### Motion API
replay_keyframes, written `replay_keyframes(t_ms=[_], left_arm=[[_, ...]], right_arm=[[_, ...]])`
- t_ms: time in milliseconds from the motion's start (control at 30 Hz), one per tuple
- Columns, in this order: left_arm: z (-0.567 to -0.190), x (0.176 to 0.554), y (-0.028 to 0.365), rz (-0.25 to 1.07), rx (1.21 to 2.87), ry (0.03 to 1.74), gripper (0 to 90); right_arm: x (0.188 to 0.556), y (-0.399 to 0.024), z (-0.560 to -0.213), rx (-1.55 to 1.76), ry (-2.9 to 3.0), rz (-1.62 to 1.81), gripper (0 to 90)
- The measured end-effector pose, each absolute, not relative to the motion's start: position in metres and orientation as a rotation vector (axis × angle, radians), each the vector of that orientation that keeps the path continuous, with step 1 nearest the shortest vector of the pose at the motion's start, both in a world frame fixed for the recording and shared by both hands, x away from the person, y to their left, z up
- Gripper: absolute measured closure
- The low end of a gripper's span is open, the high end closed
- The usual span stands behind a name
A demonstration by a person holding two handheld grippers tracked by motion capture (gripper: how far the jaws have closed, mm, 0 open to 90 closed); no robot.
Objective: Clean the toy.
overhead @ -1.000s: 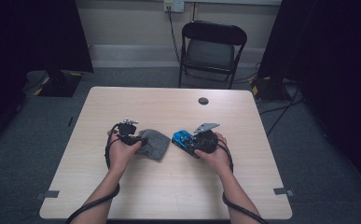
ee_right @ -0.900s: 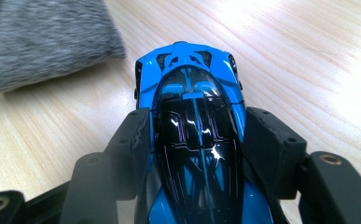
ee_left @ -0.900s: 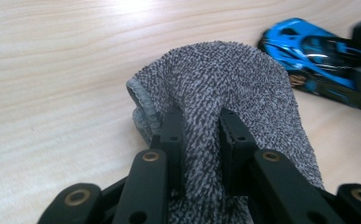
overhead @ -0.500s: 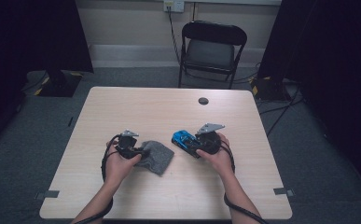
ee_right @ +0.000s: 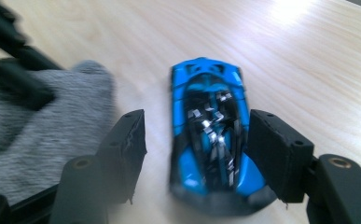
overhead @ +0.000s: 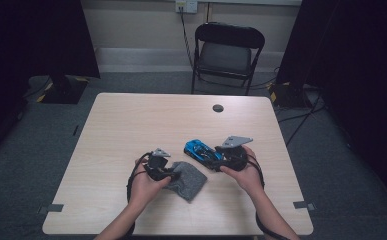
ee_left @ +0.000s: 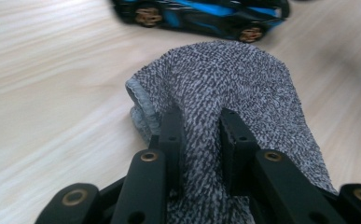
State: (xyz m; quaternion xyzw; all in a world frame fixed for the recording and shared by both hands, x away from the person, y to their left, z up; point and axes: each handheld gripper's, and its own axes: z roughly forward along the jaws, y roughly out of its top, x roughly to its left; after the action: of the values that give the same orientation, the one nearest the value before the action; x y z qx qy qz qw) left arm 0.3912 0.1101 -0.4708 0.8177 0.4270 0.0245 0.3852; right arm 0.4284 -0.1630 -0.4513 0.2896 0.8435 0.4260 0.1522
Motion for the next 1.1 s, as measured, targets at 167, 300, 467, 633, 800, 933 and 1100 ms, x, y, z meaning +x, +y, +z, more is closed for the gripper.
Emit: replay_keyframes(t_ms=[167, 300, 467, 633, 800, 933, 1100], left_arm=[[-0.473, 0.388, 0.086, 0.033, 2.084, 1.068, 73.1], [-0.475, 0.386, 0.07, 0.024, 2.078, 1.059, 71.6], [-0.473, 0.385, 0.058, 0.07, 2.085, 1.01, 59.4], [-0.463, 0.386, 0.063, 0.107, 2.067, 0.986, 52.4], [-0.457, 0.396, 0.068, 0.165, 2.046, 0.962, 44.7], [-0.453, 0.411, 0.068, 0.206, 2.045, 0.919, 37.0], [-0.45, 0.435, 0.063, 0.243, 2.034, 0.908, 29.4]], right_arm=[[0.406, -0.173, -0.444, 0.799, 2.424, 1.303, 38.5], [0.386, -0.176, -0.441, 0.747, 2.453, 1.327, 40.4], [0.367, -0.178, -0.448, 0.725, 2.488, 1.343, 41.8], [0.357, -0.175, -0.466, 0.719, 2.534, 1.295, 42.1], [0.355, -0.168, -0.481, 0.72, 2.568, 1.204, 40.2], [0.353, -0.164, -0.488, 0.71, 2.584, 1.141, 38.0], [0.354, -0.162, -0.492, 0.754, 2.586, 1.135, 41.4]])
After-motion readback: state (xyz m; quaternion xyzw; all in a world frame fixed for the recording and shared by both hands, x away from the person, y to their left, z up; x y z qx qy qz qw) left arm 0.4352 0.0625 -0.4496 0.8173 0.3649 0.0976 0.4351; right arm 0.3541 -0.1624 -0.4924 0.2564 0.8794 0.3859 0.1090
